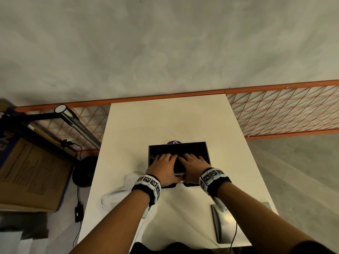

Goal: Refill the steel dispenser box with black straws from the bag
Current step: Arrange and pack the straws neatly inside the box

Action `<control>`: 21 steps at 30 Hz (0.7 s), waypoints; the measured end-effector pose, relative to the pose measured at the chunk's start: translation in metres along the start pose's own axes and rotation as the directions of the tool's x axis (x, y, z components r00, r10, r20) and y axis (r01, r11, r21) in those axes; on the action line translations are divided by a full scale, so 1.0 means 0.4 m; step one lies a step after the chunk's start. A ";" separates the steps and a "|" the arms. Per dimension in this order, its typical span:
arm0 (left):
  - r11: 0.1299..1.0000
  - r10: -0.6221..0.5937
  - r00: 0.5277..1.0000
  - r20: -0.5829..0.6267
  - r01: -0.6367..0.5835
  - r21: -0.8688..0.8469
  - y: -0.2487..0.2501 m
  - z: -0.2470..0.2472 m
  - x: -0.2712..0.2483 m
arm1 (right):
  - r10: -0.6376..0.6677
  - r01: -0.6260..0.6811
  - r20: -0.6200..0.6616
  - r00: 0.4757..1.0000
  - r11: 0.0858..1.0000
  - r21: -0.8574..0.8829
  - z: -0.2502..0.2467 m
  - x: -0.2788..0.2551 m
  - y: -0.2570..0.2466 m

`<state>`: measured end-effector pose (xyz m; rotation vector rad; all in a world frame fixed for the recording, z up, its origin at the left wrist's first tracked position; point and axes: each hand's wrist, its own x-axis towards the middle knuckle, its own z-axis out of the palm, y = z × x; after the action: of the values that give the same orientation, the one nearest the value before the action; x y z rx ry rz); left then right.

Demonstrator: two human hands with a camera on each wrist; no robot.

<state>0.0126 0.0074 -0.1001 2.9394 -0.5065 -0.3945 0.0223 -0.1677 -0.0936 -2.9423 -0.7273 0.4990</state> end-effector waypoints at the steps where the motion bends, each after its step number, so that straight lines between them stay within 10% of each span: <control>1: 1.000 -0.001 1.000 -0.005 0.001 0.002 0.002 0.001 -0.002 | 0.000 0.000 -0.007 1.000 1.000 -0.008 0.003 -0.002 -0.002; 21: 0.996 0.027 0.987 -0.161 -0.012 0.094 0.021 -0.007 -0.039 | -0.082 0.071 -0.097 0.992 0.991 -0.110 0.004 -0.033 -0.010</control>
<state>-0.0034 0.0051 -0.0925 3.0180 -0.5454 -0.1313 0.0092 -0.1704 -0.0905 -2.9959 -0.8770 0.3113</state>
